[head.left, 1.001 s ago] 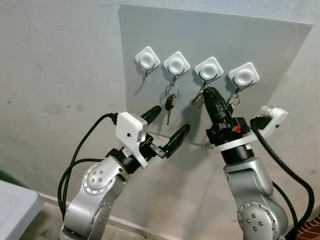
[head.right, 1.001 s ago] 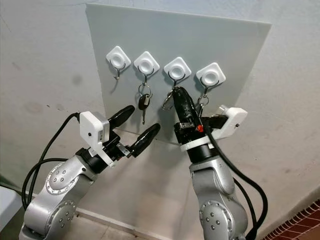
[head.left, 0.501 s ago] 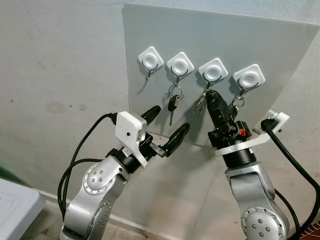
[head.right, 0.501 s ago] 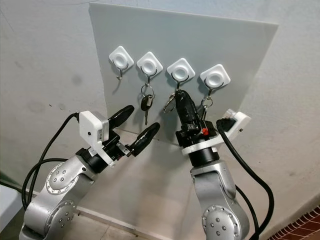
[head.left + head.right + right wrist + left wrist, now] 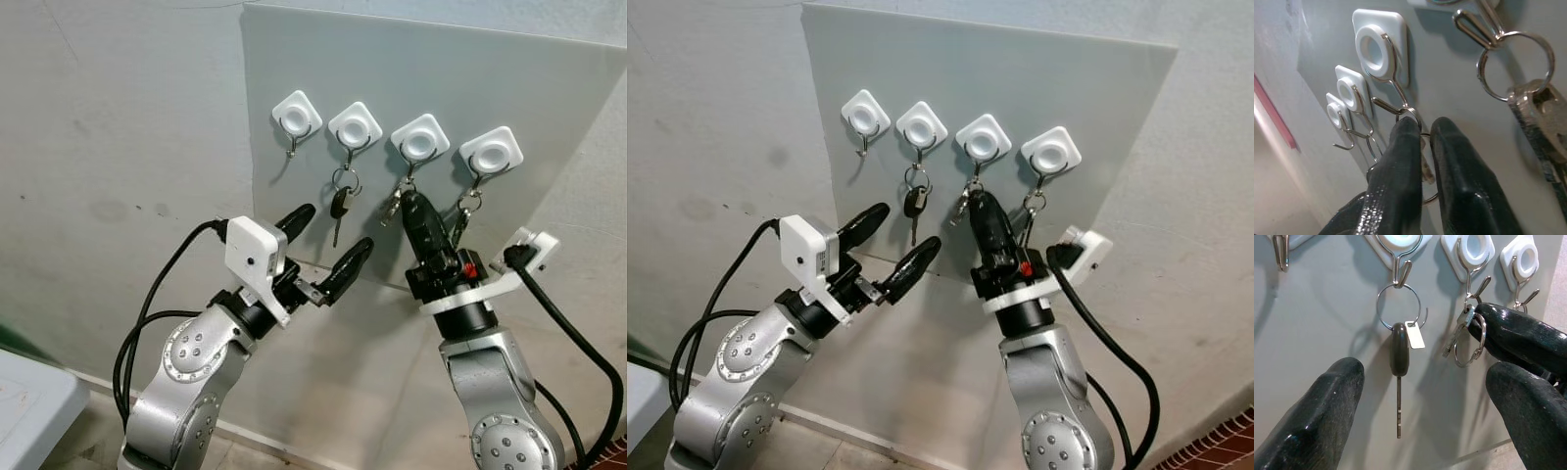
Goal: Hang keys on a hook
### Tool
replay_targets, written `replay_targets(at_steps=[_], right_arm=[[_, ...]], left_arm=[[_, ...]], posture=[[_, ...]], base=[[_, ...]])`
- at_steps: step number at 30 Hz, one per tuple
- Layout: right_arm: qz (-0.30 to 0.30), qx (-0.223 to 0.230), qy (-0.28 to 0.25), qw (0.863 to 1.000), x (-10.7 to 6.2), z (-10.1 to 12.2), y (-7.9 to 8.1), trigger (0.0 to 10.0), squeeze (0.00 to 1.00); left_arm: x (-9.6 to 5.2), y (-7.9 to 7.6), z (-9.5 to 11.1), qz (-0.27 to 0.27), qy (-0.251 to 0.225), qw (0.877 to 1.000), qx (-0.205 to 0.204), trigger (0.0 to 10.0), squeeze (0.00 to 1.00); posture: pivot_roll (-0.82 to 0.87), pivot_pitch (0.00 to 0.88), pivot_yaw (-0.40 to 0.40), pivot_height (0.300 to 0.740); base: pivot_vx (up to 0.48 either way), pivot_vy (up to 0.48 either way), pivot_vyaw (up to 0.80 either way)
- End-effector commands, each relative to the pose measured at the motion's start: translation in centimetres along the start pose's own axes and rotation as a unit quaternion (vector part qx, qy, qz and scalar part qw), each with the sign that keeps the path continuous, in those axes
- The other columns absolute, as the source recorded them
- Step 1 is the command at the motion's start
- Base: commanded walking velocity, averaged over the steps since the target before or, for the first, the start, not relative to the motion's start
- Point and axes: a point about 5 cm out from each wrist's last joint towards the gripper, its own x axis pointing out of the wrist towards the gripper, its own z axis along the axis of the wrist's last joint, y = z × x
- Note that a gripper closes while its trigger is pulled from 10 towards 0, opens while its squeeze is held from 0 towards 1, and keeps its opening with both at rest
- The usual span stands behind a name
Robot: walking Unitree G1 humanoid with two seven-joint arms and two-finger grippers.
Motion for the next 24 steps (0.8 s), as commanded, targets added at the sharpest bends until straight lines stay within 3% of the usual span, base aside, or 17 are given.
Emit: replay_targets(at_steps=[1, 8, 12, 13, 15, 18, 24], right_arm=[[-0.022, 0.000, 0.010, 1.000, -0.3, -0.4, -0.7, 10.0, 1.00], [-0.020, -0.009, 0.012, 1.000, -0.4, -0.5, -0.8, 10.0, 1.00], [-0.023, -0.039, 0.014, 0.999, -0.6, -0.5, -1.1, 10.0, 1.00], [-0.032, -0.119, 0.010, 0.992, -0.8, -0.2, -1.7, 10.0, 1.00], [-0.035, -0.176, 0.000, 0.984, -0.8, 0.1, -1.9, 10.0, 1.00], [-0.032, -0.207, -0.011, 0.978, -0.7, 0.4, -1.9, 10.0, 1.00], [-0.022, -0.185, -0.028, 0.982, -0.5, 0.6, -1.5, 10.0, 1.00]], left_arm=[[0.0, -0.1, 0.3, 0.000, -0.003, 1.000, 0.003, 10.0, 0.00], [-0.1, -0.1, 0.2, 0.003, -0.003, 1.000, 0.003, 10.0, 0.00], [-0.1, -0.1, 0.1, 0.011, -0.004, 1.000, -0.002, 10.0, 0.00], [-0.2, 0.1, 0.1, 0.021, -0.005, 1.000, -0.002, 10.0, 0.00], [-0.2, 0.1, 0.1, 0.026, -0.007, 1.000, -0.001, 10.0, 0.00], [-0.2, 0.1, 0.0, 0.029, -0.006, 1.000, -0.002, 10.0, 0.00], [-0.2, 0.2, 0.0, 0.033, -0.006, 0.999, -0.001, 10.0, 0.00]], posture=[[0.04, 0.021, -0.032, 0.740], [0.04, 0.014, -0.035, 0.740], [0.04, 0.010, -0.038, 0.740], [0.04, 0.013, -0.038, 0.740], [0.04, 0.016, -0.038, 0.740], [0.04, 0.019, -0.036, 0.740], [0.04, 0.024, -0.036, 0.740]], base=[[0.000, 0.000, 0.00], [0.000, 0.000, 0.00], [0.000, 0.000, 0.00], [0.000, 0.000, 0.00], [0.000, 0.000, 0.00], [0.000, 0.000, 0.00], [0.000, 0.000, 0.00]])
